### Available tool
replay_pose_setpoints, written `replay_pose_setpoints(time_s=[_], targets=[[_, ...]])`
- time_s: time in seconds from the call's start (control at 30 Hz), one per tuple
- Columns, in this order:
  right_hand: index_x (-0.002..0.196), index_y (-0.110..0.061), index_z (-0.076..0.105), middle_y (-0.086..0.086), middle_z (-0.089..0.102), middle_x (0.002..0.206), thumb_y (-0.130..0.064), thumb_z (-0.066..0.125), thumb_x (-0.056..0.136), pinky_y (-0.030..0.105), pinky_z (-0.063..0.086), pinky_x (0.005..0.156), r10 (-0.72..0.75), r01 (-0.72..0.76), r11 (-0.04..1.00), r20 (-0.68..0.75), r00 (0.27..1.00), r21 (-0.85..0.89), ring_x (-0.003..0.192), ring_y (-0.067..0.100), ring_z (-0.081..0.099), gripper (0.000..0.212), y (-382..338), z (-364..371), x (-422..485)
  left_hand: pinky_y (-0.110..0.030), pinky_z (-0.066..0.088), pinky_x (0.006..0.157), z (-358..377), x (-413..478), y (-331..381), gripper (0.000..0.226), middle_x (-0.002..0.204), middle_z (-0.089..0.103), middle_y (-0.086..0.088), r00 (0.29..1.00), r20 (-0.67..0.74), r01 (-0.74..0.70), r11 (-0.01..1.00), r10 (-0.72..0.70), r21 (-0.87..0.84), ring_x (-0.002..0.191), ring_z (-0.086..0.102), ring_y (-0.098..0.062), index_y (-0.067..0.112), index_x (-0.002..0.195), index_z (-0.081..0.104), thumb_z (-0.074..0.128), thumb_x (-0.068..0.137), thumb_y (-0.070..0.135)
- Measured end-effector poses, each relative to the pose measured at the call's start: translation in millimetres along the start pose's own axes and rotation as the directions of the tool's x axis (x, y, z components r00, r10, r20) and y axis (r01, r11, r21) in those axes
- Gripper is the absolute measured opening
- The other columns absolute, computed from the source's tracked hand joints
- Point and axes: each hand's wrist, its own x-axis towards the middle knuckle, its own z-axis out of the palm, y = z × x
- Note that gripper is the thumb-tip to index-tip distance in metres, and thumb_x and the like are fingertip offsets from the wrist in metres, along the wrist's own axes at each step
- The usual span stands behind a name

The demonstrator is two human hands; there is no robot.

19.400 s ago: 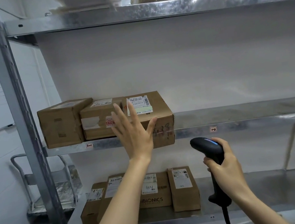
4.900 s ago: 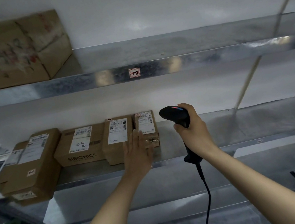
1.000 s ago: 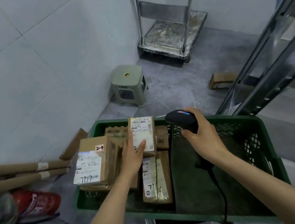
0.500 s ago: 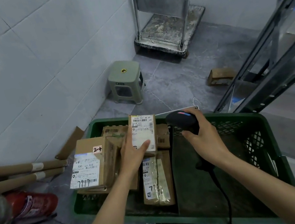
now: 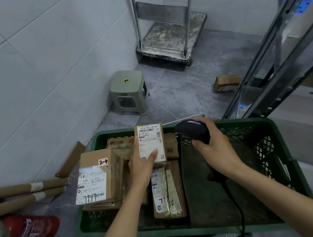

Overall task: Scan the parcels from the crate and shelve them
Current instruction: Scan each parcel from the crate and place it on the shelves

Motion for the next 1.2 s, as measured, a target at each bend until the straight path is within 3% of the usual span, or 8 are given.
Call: replay_pose_setpoints(time_s=[0.17, 0.33, 0.47, 0.6, 0.73, 0.87, 0.97, 1.2], targets=[[0.123, -0.037, 0.043, -0.023, 0.055, 0.099, -0.003, 0.06, 0.088, 0.008, 0.043, 0.056, -0.023, 0.023, 1.0, -0.036, 0.999, 0.006, 0.074, -0.002, 0.059, 0.051, -13, -11, -10, -0.025, 0.046, 0.093, 2, -11, 14, 0.065, 0.129, 0.058, 0.012, 0.999, 0.004, -0.043, 0.999, 0.043, 0.004, 0.118, 0.054, -0.006, 0.032, 0.144, 0.036, 0.067, 0.087, 0.028], [0.124, -0.034, 0.044, -0.025, 0.054, 0.102, -0.003, 0.061, 0.088, 0.003, 0.043, 0.066, -0.048, 0.049, 0.999, -0.096, 0.994, 0.01, 0.089, -0.012, 0.055, 0.051, -32, -35, -30, -0.039, 0.045, 0.101, 9, -29, 45, 0.063, 0.132, 0.057, 0.009, 0.992, 0.026, -0.121, 0.993, 0.121, -0.001, 0.121, 0.053, -0.01, 0.034, 0.143, 0.037, 0.067, 0.088, 0.027], [0.125, -0.032, 0.044, -0.013, 0.058, 0.103, -0.004, 0.061, 0.087, 0.008, 0.041, 0.06, -0.061, 0.064, 0.998, -0.159, 0.985, 0.018, 0.083, 0.003, 0.058, 0.05, -43, -60, -51, -0.035, 0.043, 0.102, 26, -48, 73, 0.073, 0.133, 0.056, 0.006, 0.988, 0.013, -0.156, 0.987, 0.156, 0.026, 0.12, 0.053, -0.01, 0.03, 0.149, 0.028, 0.067, 0.088, 0.023], [0.126, -0.032, 0.044, -0.017, 0.057, 0.1, -0.002, 0.061, 0.087, 0.004, 0.041, 0.057, -0.071, 0.08, 0.996, -0.22, 0.973, 0.034, 0.078, -0.006, 0.059, 0.052, -47, -90, -75, -0.036, 0.043, 0.103, 52, -71, 93, 0.076, 0.135, 0.055, 0.005, 0.981, 0.035, -0.191, 0.981, 0.19, 0.044, 0.12, 0.052, -0.011, 0.027, 0.15, 0.026, 0.069, 0.087, 0.026], [0.122, -0.035, 0.044, -0.02, 0.056, 0.099, -0.001, 0.06, 0.087, 0.001, 0.04, 0.058, -0.079, 0.097, 0.994, -0.287, 0.955, 0.049, 0.082, -0.021, 0.052, 0.051, -46, -130, -101, -0.023, 0.04, 0.095, 87, -98, 115, 0.077, 0.131, 0.053, 0.011, 0.968, 0.067, -0.246, 0.967, 0.242, 0.061, 0.115, 0.049, -0.004, 0.026, 0.151, 0.025, 0.069, 0.087, 0.025], [0.123, -0.037, 0.042, -0.023, 0.052, 0.1, -0.004, 0.06, 0.088, 0.004, 0.043, 0.061, -0.08, 0.103, 0.994, -0.351, 0.933, 0.046, 0.085, -0.014, 0.054, 0.051, -37, -175, -136, -0.032, 0.037, 0.107, 124, -133, 138, 0.077, 0.139, 0.05, 0.004, 0.945, 0.117, -0.315, 0.947, 0.305, 0.07, 0.125, 0.046, -0.01, 0.024, 0.151, 0.024, 0.068, 0.088, 0.024], [0.129, -0.035, 0.041, -0.015, 0.055, 0.106, -0.007, 0.058, 0.089, 0.009, 0.044, 0.063, -0.078, 0.11, 0.992, -0.388, 0.918, 0.06, 0.086, 0.0, 0.057, 0.051, -26, -213, -169, -0.022, 0.036, 0.099, 155, -169, 153, 0.074, 0.133, 0.053, 0.008, 0.929, 0.134, -0.355, 0.932, 0.344, 0.075, 0.116, 0.047, -0.003, 0.029, 0.149, 0.027, 0.069, 0.087, 0.027], [0.123, -0.036, 0.043, -0.02, 0.055, 0.101, -0.002, 0.056, 0.087, 0.0, 0.041, 0.061, -0.108, 0.152, 0.987, -0.465, 0.879, 0.057, 0.086, -0.017, 0.053, 0.051, -3, -309, -261, -0.026, 0.041, 0.094, 232, -261, 179, 0.07, 0.129, 0.058, 0.009, 0.881, 0.193, -0.452, 0.889, 0.432, 0.075, 0.113, 0.054, -0.008, 0.04, 0.144, 0.027, 0.066, 0.086, 0.039]])
